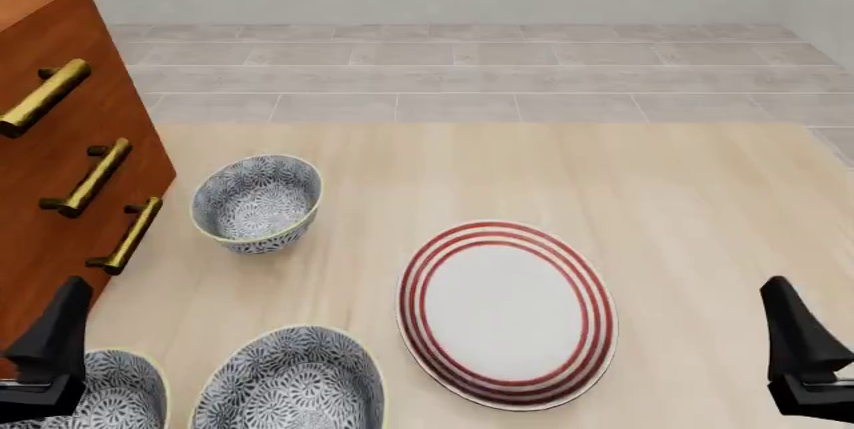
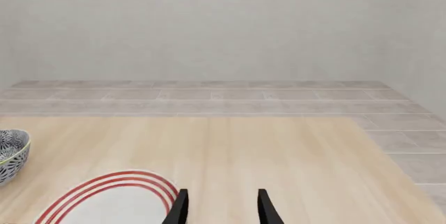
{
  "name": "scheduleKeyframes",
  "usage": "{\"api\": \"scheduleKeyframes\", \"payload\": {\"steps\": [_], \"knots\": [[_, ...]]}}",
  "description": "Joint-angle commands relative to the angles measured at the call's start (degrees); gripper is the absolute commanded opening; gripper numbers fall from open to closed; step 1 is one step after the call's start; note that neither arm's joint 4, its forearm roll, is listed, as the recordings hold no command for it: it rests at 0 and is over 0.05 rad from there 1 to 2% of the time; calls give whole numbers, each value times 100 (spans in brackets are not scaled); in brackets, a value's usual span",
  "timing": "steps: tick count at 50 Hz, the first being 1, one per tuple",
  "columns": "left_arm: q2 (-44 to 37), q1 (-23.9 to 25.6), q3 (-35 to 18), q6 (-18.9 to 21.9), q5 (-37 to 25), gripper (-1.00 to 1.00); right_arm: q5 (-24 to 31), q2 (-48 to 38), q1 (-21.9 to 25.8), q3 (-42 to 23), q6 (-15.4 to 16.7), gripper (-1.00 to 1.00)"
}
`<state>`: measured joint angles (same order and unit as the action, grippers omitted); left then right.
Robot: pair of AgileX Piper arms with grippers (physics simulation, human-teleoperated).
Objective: Pick up the bowl and put it in the front on the plate.
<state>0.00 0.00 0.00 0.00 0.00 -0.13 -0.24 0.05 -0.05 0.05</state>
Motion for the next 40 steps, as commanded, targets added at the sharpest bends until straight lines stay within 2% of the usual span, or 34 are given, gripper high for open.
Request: {"api": "scheduleKeyframes", "payload": {"steps": [1, 6, 10, 17, 27, 40], "knots": [[0, 0, 0, 0, 0, 100, -97, -149, 33, -12, 27, 100], [0, 0, 0, 0, 0, 100, -339, -469, 37, -6, 16, 100], [0, 0, 0, 0, 0, 100, -301, -470, 52, -4, 37, 100], [0, 0, 0, 0, 0, 100, -699, -987, 69, -46, 71, 100], [0, 0, 0, 0, 0, 100, -1293, -1940, 338, -448, 274, 100], [0, 0, 0, 0, 0, 100, -1791, -3077, 769, -950, 269, 100]]}}
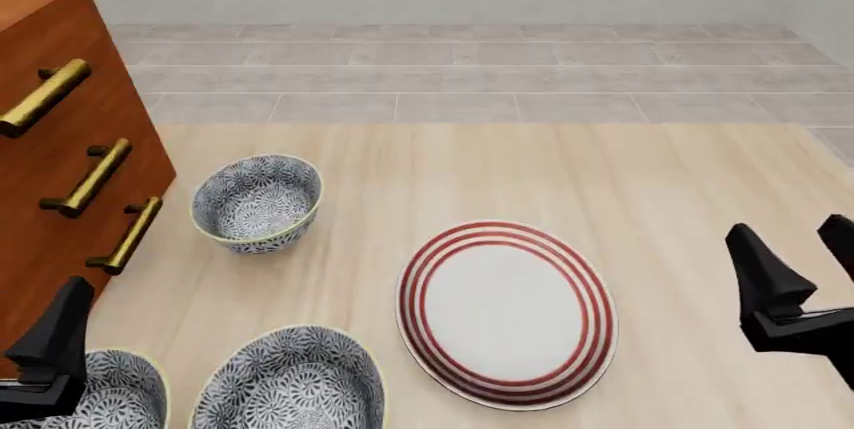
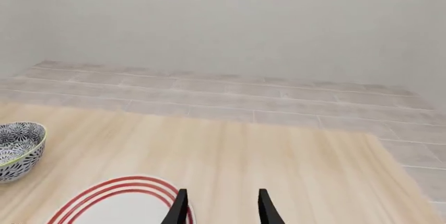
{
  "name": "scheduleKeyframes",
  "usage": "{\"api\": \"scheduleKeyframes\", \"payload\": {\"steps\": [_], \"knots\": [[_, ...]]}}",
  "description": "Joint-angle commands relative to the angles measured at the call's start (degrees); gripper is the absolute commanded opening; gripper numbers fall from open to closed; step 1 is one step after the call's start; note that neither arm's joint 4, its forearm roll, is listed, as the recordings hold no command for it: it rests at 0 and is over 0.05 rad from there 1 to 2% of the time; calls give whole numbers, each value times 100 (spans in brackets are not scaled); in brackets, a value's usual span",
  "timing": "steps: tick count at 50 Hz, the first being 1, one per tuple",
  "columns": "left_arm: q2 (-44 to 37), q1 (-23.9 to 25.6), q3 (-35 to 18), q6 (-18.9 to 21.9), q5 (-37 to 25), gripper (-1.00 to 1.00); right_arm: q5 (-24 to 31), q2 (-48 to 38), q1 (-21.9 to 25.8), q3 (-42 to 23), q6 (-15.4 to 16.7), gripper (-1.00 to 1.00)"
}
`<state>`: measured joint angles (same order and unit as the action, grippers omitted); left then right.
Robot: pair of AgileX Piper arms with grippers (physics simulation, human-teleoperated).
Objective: Pick up the bowl and put it in the front on the plate.
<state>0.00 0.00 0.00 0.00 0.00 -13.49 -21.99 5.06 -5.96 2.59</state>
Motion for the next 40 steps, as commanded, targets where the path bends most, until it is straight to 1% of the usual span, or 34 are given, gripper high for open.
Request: {"api": "scheduleKeyframes", "payload": {"steps": [1, 3, 5, 8, 12, 14, 15, 16, 18, 19, 25, 26, 27, 28, 30, 31, 35, 36, 38, 40], "knots": [[0, 0, 0, 0, 0, 100, -431, -934, 253, -435, -218, 100], [0, 0, 0, 0, 0, 100, -440, -1038, 299, -502, -191, 100], [0, 0, 0, 0, 0, 100, -520, -1275, 455, -577, -75, 100], [0, 0, 0, 0, 0, 100, -583, -1491, 541, -710, -92, 100], [0, 0, 0, 0, 0, 100, -625, -1947, 780, -1014, -21, 100], [0, 0, 0, 0, 0, 100, -597, -2002, 771, -1082, -45, 100], [0, 0, 0, 0, 0, 100, -544, -2133, 864, -1217, -42, 100], [0, 0, 0, 0, 0, 100, -512, -2328, 962, -1361, 100, 100], [0, 0, 0, 0, 0, 100, -420, -2375, 1055, -1466, 31, 100], [0, 0, 0, 0, 0, 100, -399, -2442, 1080, -1544, 75, 100], [0, 0, 0, 0, 0, 100, -258, -2732, 1265, -1788, 59, 100], [0, 0, 0, 0, 0, 100, -232, -2778, 1264, -1857, -206, 100], [0, 0, 0, 0, 0, 100, -197, -2874, 1319, -1935, -253, 100], [0, 0, 0, 0, 0, 100, -175, -2970, 1409, -1987, -102, 100], [0, 0, 0, 0, 0, 100, -153, -3076, 1479, -2060, -125, 100], [0, 0, 0, 0, 0, 100, -124, -3140, 1511, -2121, -228, 100], [0, 0, 0, 0, 0, 100, -40, -3415, 1656, -2334, -72, 100], [0, 0, 0, 0, 0, 100, -14, -3465, 1669, -2372, -100, 100], [0, 0, 0, 0, 0, 100, 62, -3603, 1767, -2471, 17, 100], [0, 0, 0, 0, 0, 100, 113, -3762, 1807, -2600, 25, 100]]}}
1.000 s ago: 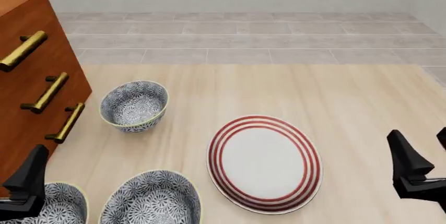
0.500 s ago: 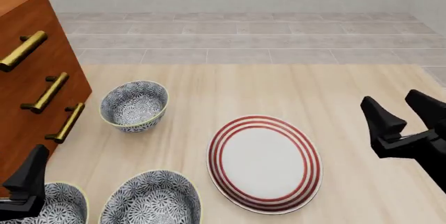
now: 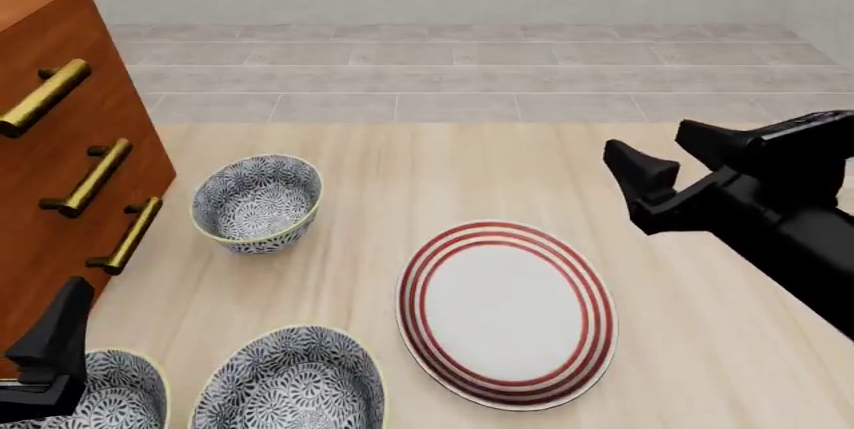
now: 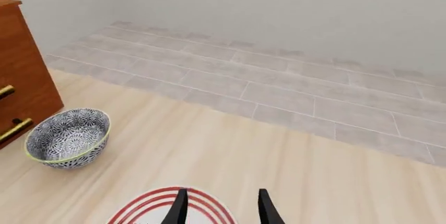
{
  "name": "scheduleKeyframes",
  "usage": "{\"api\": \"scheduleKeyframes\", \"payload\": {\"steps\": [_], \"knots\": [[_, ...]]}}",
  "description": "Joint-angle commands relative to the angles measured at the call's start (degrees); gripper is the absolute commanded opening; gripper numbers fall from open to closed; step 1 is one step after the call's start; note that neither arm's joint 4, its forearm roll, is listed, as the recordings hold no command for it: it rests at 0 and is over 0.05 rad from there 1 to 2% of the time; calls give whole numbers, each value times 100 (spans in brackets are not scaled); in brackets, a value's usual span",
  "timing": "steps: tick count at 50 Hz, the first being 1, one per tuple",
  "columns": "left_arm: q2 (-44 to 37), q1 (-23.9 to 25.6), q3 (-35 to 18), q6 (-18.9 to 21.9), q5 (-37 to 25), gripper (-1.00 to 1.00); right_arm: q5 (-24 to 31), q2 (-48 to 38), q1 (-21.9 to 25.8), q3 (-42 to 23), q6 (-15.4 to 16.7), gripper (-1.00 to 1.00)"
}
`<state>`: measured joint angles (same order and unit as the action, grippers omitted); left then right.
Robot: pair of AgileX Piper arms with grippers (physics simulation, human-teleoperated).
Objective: Pick up the bowl and put it in the front on the plate.
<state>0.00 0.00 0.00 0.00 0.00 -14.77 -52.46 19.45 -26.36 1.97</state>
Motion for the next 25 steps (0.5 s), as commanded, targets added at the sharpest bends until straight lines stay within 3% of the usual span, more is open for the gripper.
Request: {"api": "scheduleKeyframes", "payload": {"steps": [1, 15, 25], "knots": [[0, 0, 0, 0, 0, 100, 273, -796, 384, -663, 106, 100], [0, 0, 0, 0, 0, 100, 615, -1546, 855, -1434, 14, 100], [0, 0, 0, 0, 0, 100, 915, -2160, 1172, -1906, 124, 100]]}}
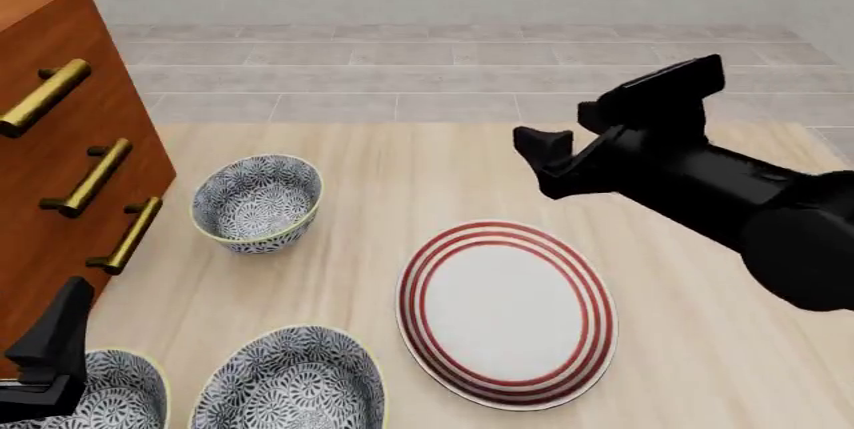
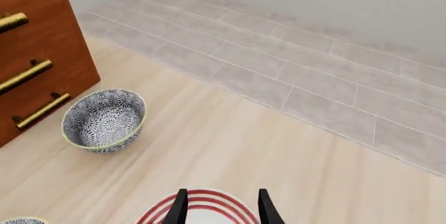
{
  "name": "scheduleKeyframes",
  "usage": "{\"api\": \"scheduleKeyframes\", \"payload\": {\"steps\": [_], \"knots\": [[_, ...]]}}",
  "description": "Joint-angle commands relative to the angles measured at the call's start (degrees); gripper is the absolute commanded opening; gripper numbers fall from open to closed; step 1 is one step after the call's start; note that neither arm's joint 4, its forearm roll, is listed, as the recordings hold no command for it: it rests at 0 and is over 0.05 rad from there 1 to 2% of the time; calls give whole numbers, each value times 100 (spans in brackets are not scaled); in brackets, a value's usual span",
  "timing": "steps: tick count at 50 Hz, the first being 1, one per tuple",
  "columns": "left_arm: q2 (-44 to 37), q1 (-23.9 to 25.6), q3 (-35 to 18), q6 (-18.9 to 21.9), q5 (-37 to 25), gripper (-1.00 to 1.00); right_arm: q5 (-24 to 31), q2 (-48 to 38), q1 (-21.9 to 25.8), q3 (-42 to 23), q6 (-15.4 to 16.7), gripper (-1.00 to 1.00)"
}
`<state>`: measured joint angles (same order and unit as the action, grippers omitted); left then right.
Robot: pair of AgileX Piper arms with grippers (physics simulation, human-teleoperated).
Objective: Pick up the bowl and put it in the front on the plate.
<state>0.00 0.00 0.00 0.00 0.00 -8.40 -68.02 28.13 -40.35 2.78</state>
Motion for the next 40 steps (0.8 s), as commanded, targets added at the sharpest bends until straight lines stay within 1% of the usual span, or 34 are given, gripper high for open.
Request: {"api": "scheduleKeyframes", "payload": {"steps": [1, 2, 8, 9, 11, 14, 16, 18, 19, 20, 23, 28, 29, 31, 40], "knots": [[0, 0, 0, 0, 0, 100, 293, -665, 346, -574, 47, 100], [0, 0, 0, 0, 0, 100, 315, -718, 426, -609, -5, 100], [0, 0, 0, 0, 0, 100, 352, -1045, 518, -797, -117, 100], [0, 0, 0, 0, 0, 100, 371, -1094, 526, -853, -198, 100], [0, 0, 0, 0, 0, 100, 417, -1181, 552, -962, -192, 100], [0, 0, 0, 0, 0, 100, 479, -1298, 614, -1121, -302, 100], [0, 0, 0, 0, 0, 100, 494, -1353, 618, -1177, -282, 100], [0, 0, 0, 0, 0, 100, 552, -1479, 652, -1330, -333, 100], [0, 0, 0, 0, 0, 100, 592, -1537, 697, -1403, -285, 100], [0, 0, 0, 0, 0, 100, 618, -1579, 704, -1463, -335, 100], [0, 0, 0, 0, 0, 100, 675, -1656, 749, -1573, -354, 100], [0, 0, 0, 0, 0, 100, 769, -1881, 858, -1773, -283, 100], [0, 0, 0, 0, 0, 100, 794, -1944, 889, -1825, -207, 100], [0, 0, 0, 0, 0, 100, 813, -1999, 907, -1904, -257, 100], [0, 0, 0, 0, 0, 100, 918, -2322, 1145, -2245, -237, 100]]}}
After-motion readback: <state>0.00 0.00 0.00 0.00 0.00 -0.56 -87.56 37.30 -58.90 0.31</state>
